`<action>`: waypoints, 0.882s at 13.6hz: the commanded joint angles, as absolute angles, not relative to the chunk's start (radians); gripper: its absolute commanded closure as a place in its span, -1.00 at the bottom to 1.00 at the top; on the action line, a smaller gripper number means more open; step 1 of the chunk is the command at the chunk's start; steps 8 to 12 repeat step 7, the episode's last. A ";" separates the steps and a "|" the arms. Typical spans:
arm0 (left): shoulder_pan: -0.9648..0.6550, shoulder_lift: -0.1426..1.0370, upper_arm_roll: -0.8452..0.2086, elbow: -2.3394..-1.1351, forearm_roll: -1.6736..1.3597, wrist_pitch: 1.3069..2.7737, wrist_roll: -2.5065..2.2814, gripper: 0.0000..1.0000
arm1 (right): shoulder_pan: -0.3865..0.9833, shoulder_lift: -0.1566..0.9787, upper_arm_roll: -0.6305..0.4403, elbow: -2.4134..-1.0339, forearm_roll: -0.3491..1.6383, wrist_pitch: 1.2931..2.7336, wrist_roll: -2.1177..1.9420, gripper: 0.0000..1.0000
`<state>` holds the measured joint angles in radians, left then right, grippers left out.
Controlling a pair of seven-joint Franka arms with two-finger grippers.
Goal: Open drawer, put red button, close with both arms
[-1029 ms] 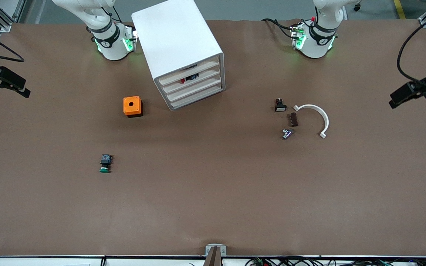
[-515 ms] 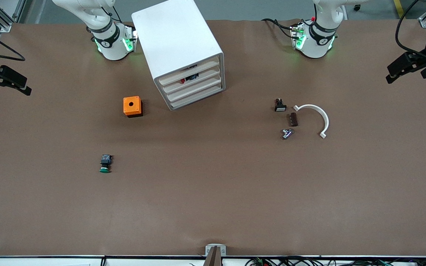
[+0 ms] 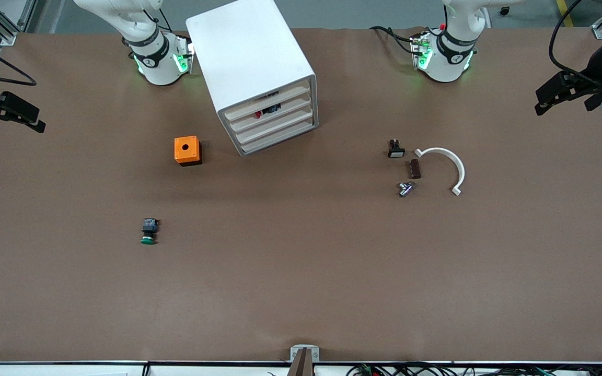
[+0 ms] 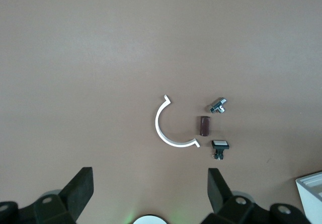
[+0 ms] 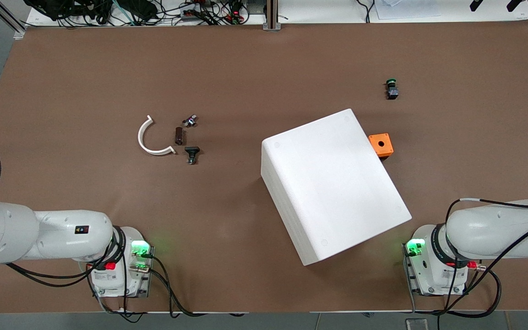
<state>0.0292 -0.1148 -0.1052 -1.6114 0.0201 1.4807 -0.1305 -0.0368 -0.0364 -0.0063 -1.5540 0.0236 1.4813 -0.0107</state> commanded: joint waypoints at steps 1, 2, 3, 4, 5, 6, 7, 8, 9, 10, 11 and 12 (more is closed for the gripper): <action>0.031 -0.132 -0.100 -1.625 0.006 1.471 -0.113 -1.00 | -0.051 -0.023 0.005 -1.529 -0.002 1.463 -0.018 -1.00; 0.031 -0.132 -0.100 -1.624 0.008 1.471 -0.117 -1.00 | -0.052 -0.021 0.005 -1.529 -0.002 1.456 -0.018 -1.00; 0.031 -0.132 -0.100 -1.624 0.008 1.471 -0.121 -1.00 | -0.052 -0.021 0.005 -1.529 -0.002 1.450 -0.018 -1.00; 0.031 -0.130 -0.100 -1.624 0.008 1.470 -0.121 -1.00 | -0.054 -0.018 0.005 -1.529 0.000 1.447 -0.018 -1.00; 0.031 -0.129 -0.100 -1.620 0.009 1.471 -0.121 -1.00 | -0.054 -0.015 0.005 -1.529 0.000 1.447 -0.018 -1.00; 0.032 -0.124 -0.097 -1.608 0.009 1.471 -0.121 -1.00 | -0.054 -0.015 0.005 -1.529 0.000 1.445 -0.018 -1.00; 0.034 -0.114 -0.095 -1.595 0.009 1.471 -0.120 -1.00 | -0.055 -0.015 0.005 -1.529 0.000 1.443 -0.018 -1.00; 0.034 -0.114 -0.095 -1.595 0.009 1.471 -0.120 -1.00 | -0.055 -0.015 0.005 -1.529 0.000 1.443 -0.018 -1.00; 0.034 -0.114 -0.095 -1.595 0.009 1.471 -0.120 -1.00 | -0.055 -0.015 0.005 -1.529 0.000 1.443 -0.018 -1.00; 0.034 -0.114 -0.095 -1.595 0.009 1.471 -0.120 -1.00 | -0.055 -0.015 0.005 -1.529 0.000 1.443 -0.018 -1.00; 0.034 -0.114 -0.095 -1.595 0.009 1.471 -0.120 -1.00 | -0.055 -0.015 0.005 -1.529 0.000 1.443 -0.018 -1.00; 0.034 -0.114 -0.095 -1.595 0.009 1.471 -0.120 -1.00 | -0.055 -0.015 0.005 -1.529 0.000 1.443 -0.018 -1.00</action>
